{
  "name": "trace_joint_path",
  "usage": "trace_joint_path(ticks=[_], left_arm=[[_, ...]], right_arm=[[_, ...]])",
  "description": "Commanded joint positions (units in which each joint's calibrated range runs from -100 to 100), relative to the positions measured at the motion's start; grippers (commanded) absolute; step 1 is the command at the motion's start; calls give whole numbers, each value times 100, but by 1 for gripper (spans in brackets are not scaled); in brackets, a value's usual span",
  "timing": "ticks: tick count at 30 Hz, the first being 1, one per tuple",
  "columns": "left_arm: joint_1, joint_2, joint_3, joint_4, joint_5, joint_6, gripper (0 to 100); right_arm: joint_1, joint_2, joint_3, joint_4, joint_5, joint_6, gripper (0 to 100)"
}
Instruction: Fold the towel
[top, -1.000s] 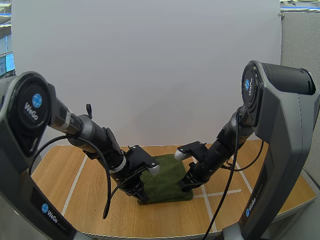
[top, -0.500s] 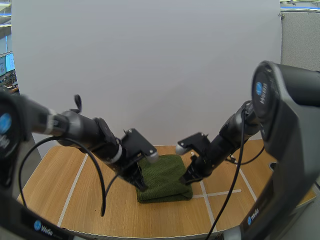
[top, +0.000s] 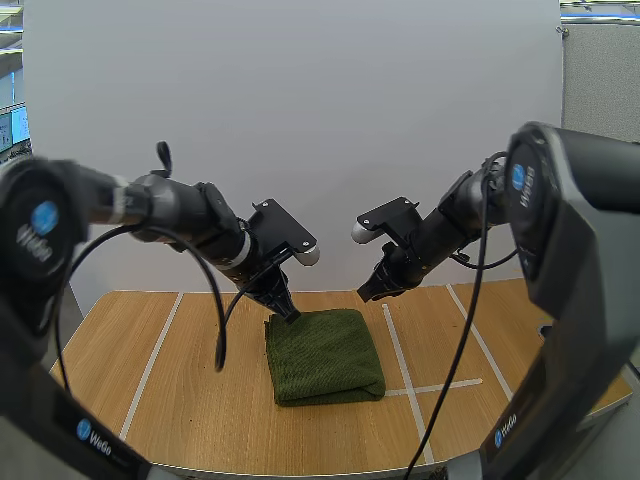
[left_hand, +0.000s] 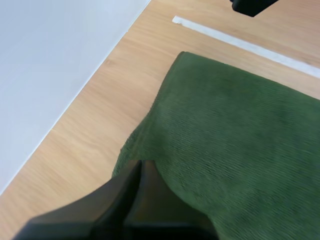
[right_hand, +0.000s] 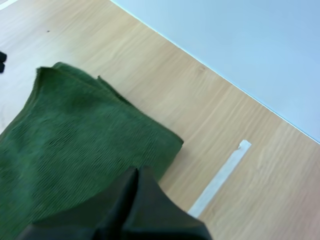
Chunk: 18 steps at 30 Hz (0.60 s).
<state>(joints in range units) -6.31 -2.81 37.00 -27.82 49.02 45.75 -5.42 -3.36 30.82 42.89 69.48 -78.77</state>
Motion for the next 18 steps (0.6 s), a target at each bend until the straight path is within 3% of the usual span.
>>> trace_joint_path(ticks=[1, 6, 18], left_arm=[[114, 422, -284, -232, -56, -60, 0], [287, 918, -564, -326, 301, -50, 0], [295, 1346, -594, -532, 205, 195, 0]], right_arm=[[1, 451, -351, 150, 264, 90, 0], [1, 984, -710, 139, 264, 275, 0], [153, 1386, -954, 173, 176, 275, 0]])
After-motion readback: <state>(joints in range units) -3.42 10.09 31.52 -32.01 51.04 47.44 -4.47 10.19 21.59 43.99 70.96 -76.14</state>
